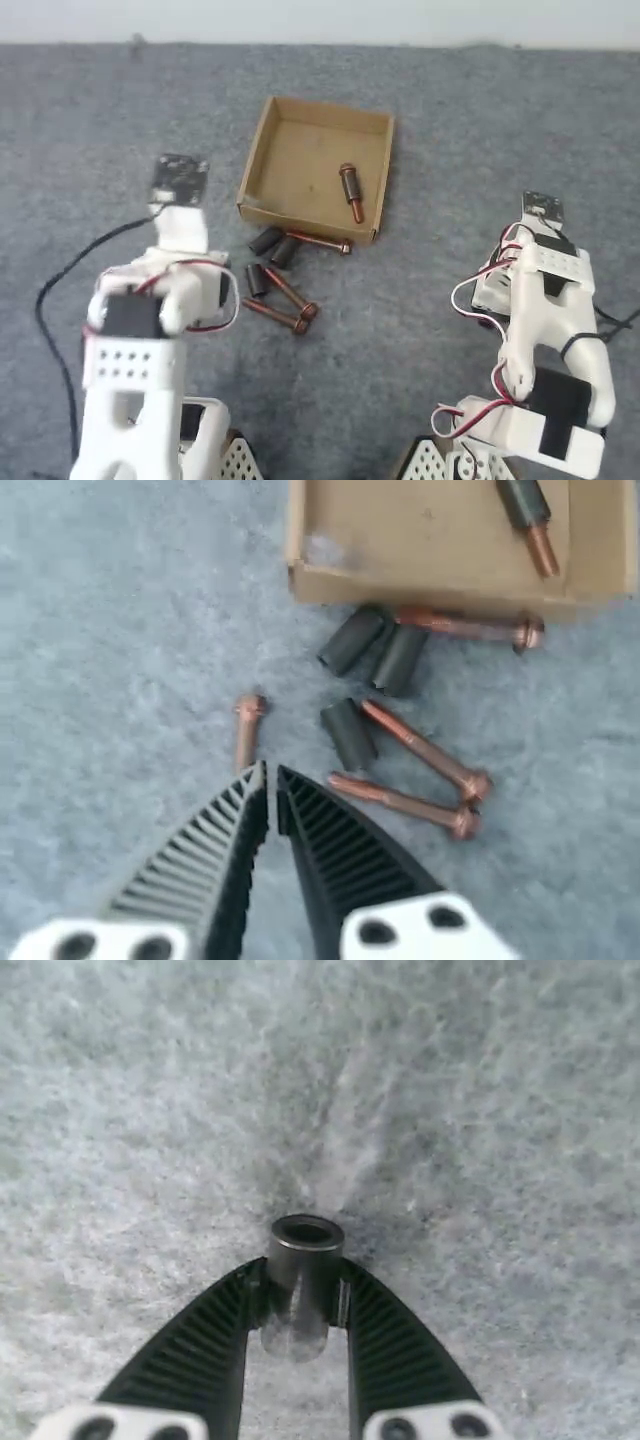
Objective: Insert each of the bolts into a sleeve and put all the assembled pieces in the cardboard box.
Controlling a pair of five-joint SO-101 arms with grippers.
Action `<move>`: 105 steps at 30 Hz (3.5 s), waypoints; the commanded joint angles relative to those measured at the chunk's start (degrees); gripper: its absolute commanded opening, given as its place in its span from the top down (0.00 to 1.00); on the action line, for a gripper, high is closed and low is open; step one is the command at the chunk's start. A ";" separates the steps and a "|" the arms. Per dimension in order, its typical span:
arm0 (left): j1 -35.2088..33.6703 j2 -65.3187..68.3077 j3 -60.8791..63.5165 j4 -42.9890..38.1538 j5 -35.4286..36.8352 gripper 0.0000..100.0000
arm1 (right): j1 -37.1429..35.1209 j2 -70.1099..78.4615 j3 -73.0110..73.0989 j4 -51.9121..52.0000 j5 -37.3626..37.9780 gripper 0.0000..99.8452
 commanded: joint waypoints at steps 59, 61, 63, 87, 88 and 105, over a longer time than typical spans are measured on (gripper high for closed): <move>21.63 18.02 14.20 -16.88 -65.67 0.81 | 0.48 -3.38 0.88 -2.86 2.64 0.99; 21.63 18.11 14.29 -18.29 -65.49 0.81 | 0.48 -3.38 0.88 -2.86 2.64 0.99; 21.63 18.73 14.20 -18.46 -65.49 0.81 | 0.48 -3.38 0.88 -2.86 2.64 0.99; 21.19 41.67 -1.19 -14.42 -65.41 0.81 | 0.40 -3.38 0.88 -2.95 2.73 0.99; 21.19 41.67 -1.19 -14.33 -65.41 0.82 | 0.40 -3.38 0.88 -2.95 2.73 0.99; 21.80 41.32 -1.10 -12.57 -55.03 0.93 | 0.40 -3.38 0.88 -2.95 2.73 0.99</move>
